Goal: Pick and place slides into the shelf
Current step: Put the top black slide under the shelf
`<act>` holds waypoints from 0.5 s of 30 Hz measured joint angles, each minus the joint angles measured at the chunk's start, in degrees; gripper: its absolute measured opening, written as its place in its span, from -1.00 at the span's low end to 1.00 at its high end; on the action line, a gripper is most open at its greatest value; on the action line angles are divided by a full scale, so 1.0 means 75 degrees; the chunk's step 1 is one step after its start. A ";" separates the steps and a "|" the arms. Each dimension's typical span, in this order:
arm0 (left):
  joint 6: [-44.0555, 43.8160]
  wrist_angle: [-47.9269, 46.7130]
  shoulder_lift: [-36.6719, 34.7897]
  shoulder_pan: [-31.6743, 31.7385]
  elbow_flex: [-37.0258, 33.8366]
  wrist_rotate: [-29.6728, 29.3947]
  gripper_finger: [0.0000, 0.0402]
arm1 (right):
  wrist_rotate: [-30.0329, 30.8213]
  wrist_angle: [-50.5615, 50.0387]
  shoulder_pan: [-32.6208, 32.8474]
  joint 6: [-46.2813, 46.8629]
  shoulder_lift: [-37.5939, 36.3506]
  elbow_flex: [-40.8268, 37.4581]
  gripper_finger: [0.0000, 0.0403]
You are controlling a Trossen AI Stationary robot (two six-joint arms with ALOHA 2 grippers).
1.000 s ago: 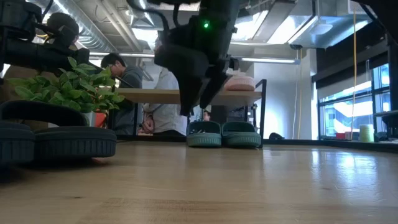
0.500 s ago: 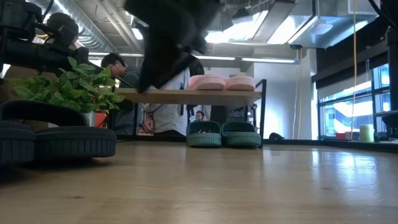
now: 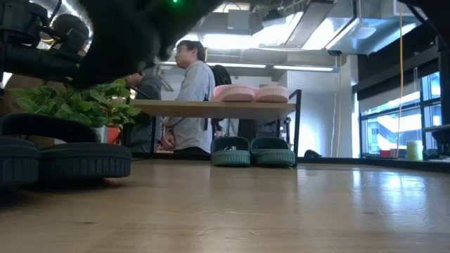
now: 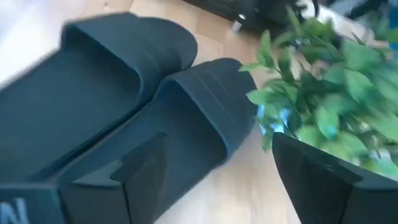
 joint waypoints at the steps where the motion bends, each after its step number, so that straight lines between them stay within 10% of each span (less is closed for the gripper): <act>1: 0.0000 0.0000 0.0000 0.0000 0.0000 0.0000 -1.00 | -0.0011 0.0217 -0.0010 -0.0260 0.0126 0.0000 0.41; 15: 0.0000 0.0000 0.0000 0.0000 0.0000 0.0000 -1.00 | 0.0004 0.1670 -0.0294 -0.1174 0.1131 -0.0011 0.41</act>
